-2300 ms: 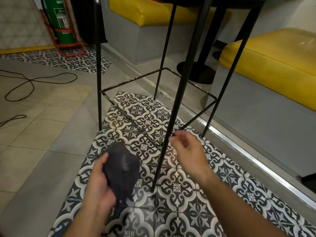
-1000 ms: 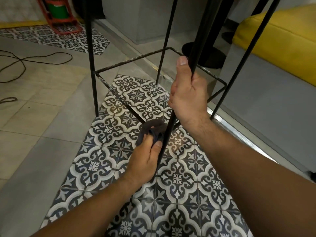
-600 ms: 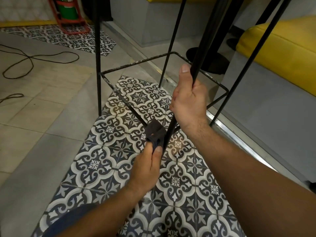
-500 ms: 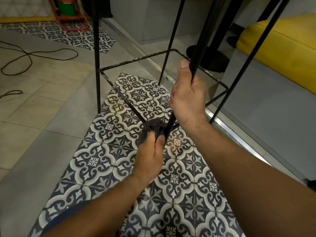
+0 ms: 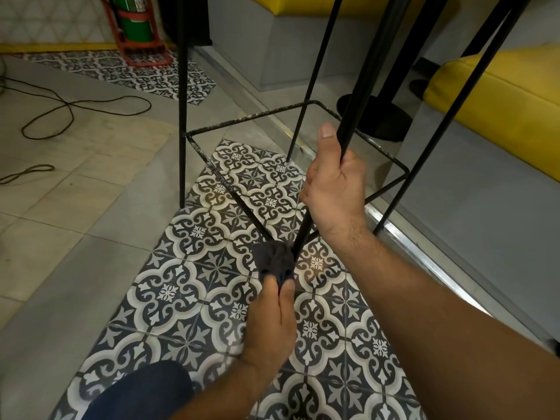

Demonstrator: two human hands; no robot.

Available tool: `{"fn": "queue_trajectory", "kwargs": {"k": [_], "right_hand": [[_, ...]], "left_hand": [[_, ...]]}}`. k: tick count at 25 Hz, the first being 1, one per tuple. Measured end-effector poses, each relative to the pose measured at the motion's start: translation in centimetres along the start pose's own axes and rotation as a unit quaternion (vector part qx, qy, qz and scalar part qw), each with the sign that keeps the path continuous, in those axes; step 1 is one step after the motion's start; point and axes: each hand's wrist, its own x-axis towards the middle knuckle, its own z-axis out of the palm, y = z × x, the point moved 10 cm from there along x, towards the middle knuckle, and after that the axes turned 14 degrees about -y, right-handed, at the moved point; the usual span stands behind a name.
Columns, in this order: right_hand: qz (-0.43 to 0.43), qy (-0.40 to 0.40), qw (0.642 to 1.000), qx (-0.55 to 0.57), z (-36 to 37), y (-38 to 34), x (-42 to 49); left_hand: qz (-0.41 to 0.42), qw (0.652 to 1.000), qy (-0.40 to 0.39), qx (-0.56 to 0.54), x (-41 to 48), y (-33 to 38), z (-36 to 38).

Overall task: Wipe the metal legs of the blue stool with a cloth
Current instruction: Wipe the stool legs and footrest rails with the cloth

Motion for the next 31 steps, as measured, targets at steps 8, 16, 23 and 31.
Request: {"fn": "queue_trajectory", "kwargs": {"k": [8, 16, 23, 31], "right_hand": [[0.004, -0.001, 1.000, -0.004, 0.0, 0.0, -0.1], [-0.005, 0.007, 1.000, -0.017, -0.1, -0.2, -0.1], [-0.002, 0.009, 1.000, -0.011, -0.2, -0.1, -0.1], [0.005, 0.013, 1.000, 0.000, -0.2, 0.2, -0.1]], "left_hand": [[-0.020, 1.000, 0.016, -0.010, -0.3, -0.1, 0.1], [0.028, 0.998, -0.029, 0.047, 4.0, 1.1, -1.1], [0.002, 1.000, -0.002, 0.011, 4.6, 1.4, -1.4], [-0.003, 0.995, 0.031, -0.093, 5.5, 3.3, -2.0]]}}
